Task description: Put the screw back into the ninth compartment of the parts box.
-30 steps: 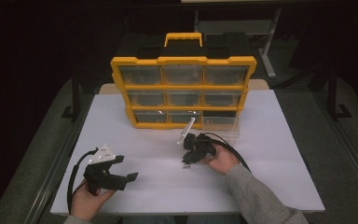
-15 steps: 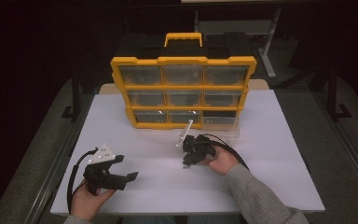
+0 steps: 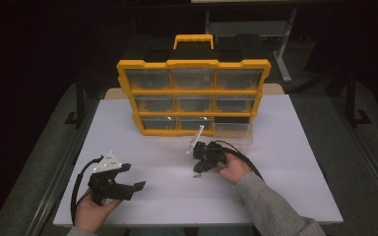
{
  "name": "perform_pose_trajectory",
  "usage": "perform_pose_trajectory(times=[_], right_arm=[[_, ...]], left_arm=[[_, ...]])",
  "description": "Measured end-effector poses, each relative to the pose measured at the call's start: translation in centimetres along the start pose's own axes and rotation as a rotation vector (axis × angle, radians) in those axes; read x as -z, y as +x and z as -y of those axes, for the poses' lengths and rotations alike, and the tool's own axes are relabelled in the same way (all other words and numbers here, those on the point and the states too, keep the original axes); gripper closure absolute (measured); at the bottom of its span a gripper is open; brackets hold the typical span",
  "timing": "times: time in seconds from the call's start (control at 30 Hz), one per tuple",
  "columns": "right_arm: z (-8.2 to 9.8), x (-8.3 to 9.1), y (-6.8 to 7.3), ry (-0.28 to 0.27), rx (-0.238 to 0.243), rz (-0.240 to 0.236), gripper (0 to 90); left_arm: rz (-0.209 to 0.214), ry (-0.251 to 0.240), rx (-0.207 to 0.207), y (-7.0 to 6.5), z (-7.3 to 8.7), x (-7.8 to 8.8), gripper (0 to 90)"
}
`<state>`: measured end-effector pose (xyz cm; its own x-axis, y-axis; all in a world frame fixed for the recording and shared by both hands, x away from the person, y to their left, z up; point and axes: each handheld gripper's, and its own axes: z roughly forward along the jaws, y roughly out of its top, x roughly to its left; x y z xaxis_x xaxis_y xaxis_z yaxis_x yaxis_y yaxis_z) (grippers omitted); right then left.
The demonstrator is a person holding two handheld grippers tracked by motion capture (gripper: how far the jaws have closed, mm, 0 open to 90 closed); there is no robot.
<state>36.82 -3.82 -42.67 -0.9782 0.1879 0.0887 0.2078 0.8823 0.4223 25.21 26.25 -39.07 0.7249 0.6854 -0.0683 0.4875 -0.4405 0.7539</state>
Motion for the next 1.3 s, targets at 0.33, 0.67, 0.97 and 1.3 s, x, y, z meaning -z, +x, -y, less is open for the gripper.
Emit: perform_pose_trajectory(times=[0.33, 0.67, 0.97, 1.3], right_arm=[[0.4, 0.6, -0.5, -0.026, -0.052, -0.056, 87.1], [0.7, 3.1, -0.4, -0.081, -0.087, -0.079, 87.1], [0.3, 5.9, -0.5, -0.138, -0.089, -0.08, 87.1], [0.2, 9.7, -1.3, -0.168, -0.11, -0.055, 87.1]], left_arm=[[0.004, 0.012, -0.006, 0.1, 0.0, -0.1, 17.5], [0.003, 0.015, -0.013, 0.1, 0.0, -0.1, 17.5], [0.0, 0.008, -0.005, 0.1, 0.0, -0.1, 17.6], [0.0, 0.003, -0.002, 0.0, 0.0, -0.1, 17.6]])
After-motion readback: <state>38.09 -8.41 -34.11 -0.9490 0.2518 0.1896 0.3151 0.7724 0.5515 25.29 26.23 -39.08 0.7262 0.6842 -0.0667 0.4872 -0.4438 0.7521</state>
